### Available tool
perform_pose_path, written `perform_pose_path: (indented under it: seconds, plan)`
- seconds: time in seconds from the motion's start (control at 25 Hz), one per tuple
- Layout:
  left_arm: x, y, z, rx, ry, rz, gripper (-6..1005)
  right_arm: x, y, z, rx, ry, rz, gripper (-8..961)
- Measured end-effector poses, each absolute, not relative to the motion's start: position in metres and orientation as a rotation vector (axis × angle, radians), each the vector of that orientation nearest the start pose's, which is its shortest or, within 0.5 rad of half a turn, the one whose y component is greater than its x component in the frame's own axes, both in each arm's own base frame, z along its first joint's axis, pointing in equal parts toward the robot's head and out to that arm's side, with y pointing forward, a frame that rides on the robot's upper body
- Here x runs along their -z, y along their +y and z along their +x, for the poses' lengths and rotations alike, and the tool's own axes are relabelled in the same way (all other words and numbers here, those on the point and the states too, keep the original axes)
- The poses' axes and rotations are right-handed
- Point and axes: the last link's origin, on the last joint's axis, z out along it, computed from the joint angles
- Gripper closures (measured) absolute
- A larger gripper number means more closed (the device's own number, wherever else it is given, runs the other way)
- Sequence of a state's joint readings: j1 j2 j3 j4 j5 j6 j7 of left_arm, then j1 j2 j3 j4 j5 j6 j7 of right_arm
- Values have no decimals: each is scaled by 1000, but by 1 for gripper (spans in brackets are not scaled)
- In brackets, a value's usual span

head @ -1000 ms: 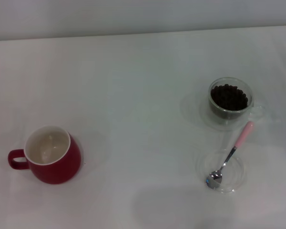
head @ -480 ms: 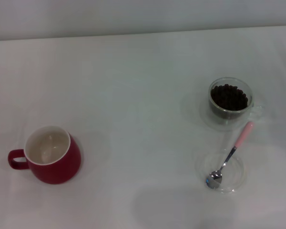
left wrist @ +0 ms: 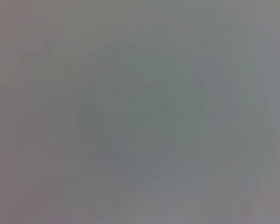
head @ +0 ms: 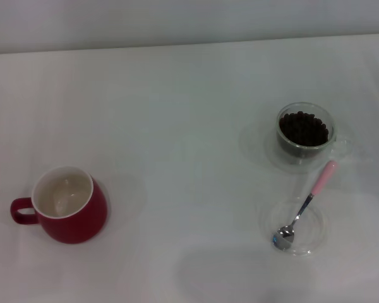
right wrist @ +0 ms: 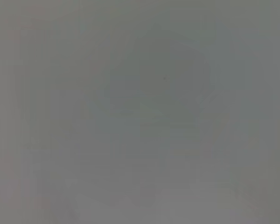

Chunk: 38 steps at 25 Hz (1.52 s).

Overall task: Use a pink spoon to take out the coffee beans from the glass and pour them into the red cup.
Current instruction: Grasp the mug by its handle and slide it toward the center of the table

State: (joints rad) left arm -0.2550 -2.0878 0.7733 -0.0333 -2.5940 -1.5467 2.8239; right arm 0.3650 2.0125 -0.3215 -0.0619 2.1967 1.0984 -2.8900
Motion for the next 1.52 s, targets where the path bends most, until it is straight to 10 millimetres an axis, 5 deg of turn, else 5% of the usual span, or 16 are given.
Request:
perform_pose_path:
  seconds: [0.72, 0.96, 1.52]
  plan:
    - [13, 168, -377, 791, -654, -1567, 108, -80, 296, 424, -438, 616, -1329, 96]
    - [34, 166, -377, 755, -733, -1669, 109, -82, 298, 425, -429, 612, -1328, 96]
    - [50, 168, -372, 745, -756, -1774, 108, -85, 298, 431, -394, 629, -1316, 96]
